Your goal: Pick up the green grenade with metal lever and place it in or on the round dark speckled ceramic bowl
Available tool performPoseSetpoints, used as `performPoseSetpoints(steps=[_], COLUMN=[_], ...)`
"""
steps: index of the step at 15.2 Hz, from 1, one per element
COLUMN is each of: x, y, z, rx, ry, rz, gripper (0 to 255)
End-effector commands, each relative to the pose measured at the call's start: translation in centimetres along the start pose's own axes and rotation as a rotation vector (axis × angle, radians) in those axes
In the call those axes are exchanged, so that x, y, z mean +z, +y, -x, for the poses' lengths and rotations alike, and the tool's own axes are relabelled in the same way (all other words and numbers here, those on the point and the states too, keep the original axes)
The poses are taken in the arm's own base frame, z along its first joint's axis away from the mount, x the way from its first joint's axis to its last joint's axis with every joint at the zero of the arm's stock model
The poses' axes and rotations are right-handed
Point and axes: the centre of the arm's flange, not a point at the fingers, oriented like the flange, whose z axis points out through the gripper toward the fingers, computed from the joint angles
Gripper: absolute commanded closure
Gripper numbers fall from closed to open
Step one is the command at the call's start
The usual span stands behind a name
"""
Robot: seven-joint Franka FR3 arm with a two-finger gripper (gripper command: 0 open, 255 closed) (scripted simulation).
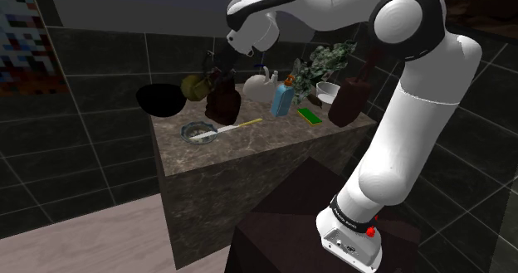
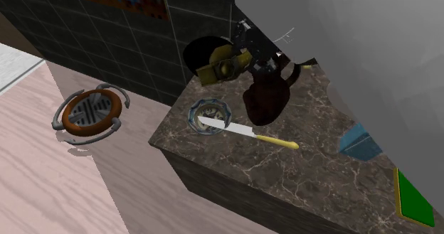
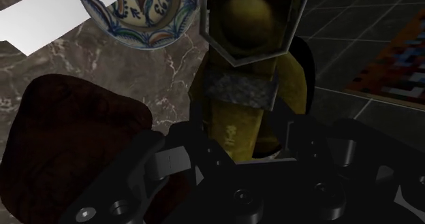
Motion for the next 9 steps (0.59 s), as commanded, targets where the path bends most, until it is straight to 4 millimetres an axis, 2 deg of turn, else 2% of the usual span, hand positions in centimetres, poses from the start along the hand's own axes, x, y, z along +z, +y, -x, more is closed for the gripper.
performPoseSetpoints(steps=[1,9], x=[-1.0,-4.3], y=[-0.6,-2.6], z=[0.1,0.2], rx=[0.0,0.0], ry=[0.002,0.002], rz=[-0.001,-0.001], gripper=[255,255])
